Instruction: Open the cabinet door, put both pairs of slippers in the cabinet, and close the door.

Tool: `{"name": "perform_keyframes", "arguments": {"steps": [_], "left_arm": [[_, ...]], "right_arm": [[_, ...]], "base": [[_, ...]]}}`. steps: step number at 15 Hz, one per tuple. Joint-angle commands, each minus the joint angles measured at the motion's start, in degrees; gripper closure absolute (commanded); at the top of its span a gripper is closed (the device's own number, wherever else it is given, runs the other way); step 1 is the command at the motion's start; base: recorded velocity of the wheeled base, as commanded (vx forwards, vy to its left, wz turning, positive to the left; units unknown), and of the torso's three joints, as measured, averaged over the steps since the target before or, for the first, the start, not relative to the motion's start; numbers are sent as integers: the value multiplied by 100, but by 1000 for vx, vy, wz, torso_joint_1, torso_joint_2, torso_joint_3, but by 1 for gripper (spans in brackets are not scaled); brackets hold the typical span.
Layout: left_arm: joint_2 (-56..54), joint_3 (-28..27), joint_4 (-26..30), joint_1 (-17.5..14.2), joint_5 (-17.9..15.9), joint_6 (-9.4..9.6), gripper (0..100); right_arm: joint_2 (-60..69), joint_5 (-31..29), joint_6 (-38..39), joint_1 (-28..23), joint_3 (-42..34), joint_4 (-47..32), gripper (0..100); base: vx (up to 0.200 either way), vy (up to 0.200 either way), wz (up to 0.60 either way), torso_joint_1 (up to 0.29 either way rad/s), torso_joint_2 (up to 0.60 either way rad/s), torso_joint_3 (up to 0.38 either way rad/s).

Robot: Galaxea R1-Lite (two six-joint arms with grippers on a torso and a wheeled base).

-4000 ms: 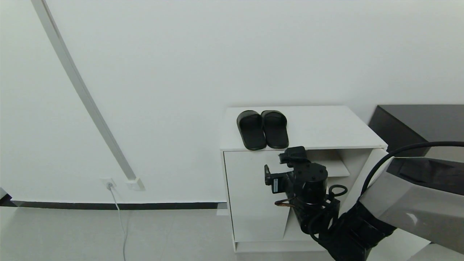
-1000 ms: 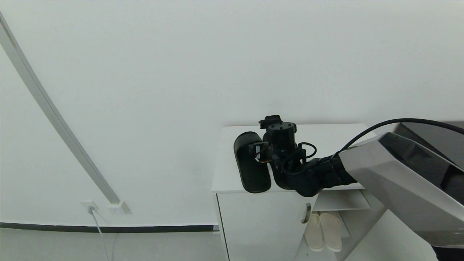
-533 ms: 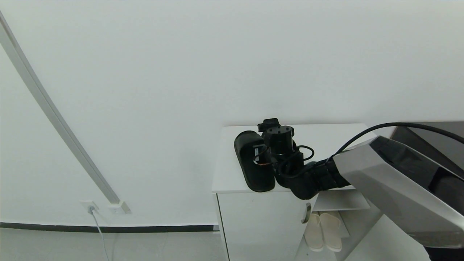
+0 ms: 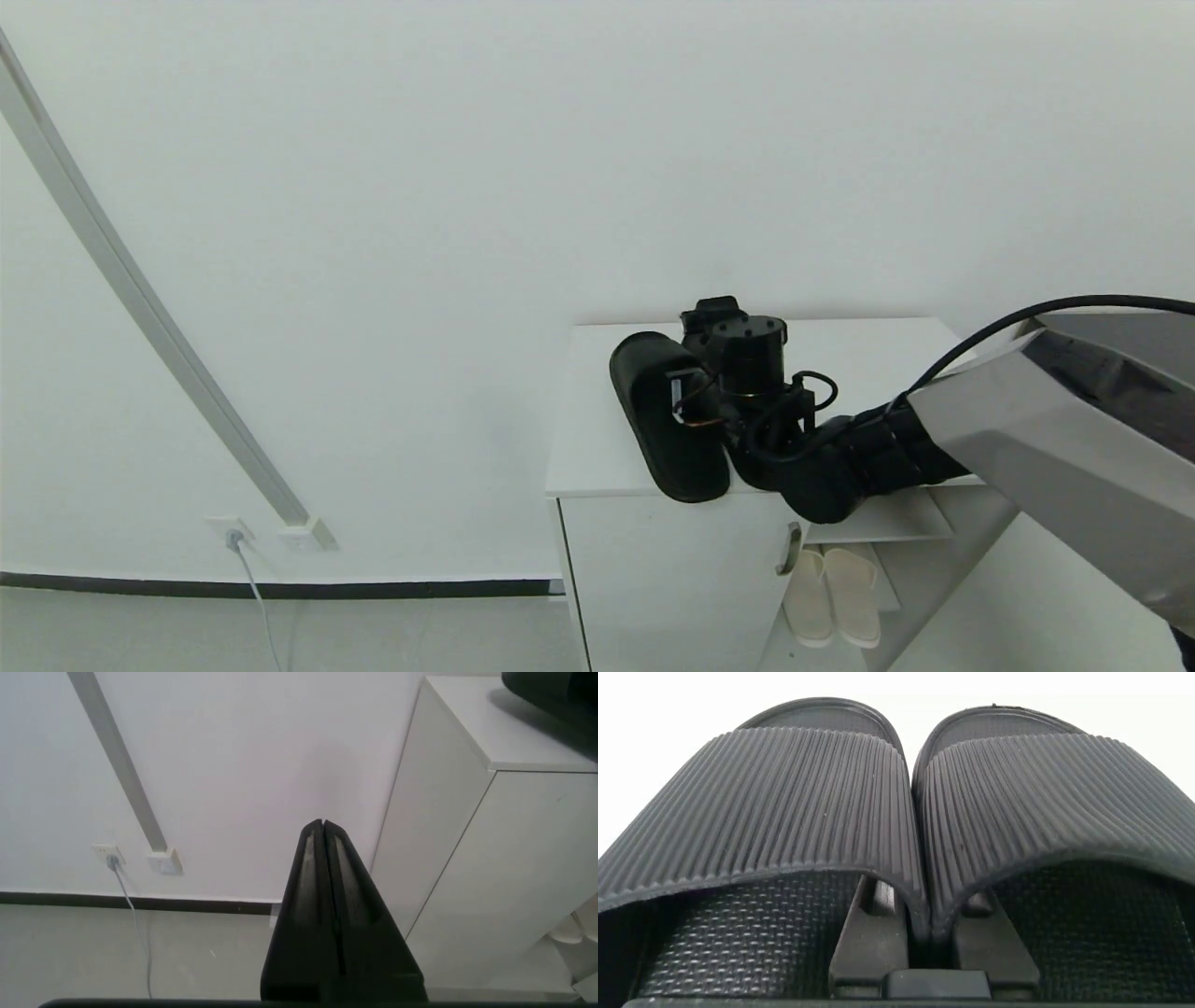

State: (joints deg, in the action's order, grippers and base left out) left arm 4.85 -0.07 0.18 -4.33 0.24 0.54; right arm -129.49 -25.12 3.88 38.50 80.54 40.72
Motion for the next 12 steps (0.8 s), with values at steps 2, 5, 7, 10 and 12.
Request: {"name": "perform_keyframes", "arguments": {"steps": [2,5,7,10,12], "left_arm": [[-2,-1,-1,2,2,-1,100],[-2,-1,-1,2,2,-1,100],[-2,-1,-1,2,2,-1,100],[-2,-1,-1,2,2,-1,100],[-2,-1,-1,2,2,-1,100]], "right_arm": [[1365,421,17,-44,-1146,94,100],[2516,1379,69,-132,-2385,86,100],[3123,1801,96,-202,-3062,86,100],[3624,2293,315,-176,-3704,24,100],[3676,2398,315,-176,-3730,-37,100]], "base": [[0,0,0,0,0,0],[0,0,0,0,0,0],[0,0,0,0,0,0],[0,0,0,0,0,0],[0,0,0,0,0,0]]}}
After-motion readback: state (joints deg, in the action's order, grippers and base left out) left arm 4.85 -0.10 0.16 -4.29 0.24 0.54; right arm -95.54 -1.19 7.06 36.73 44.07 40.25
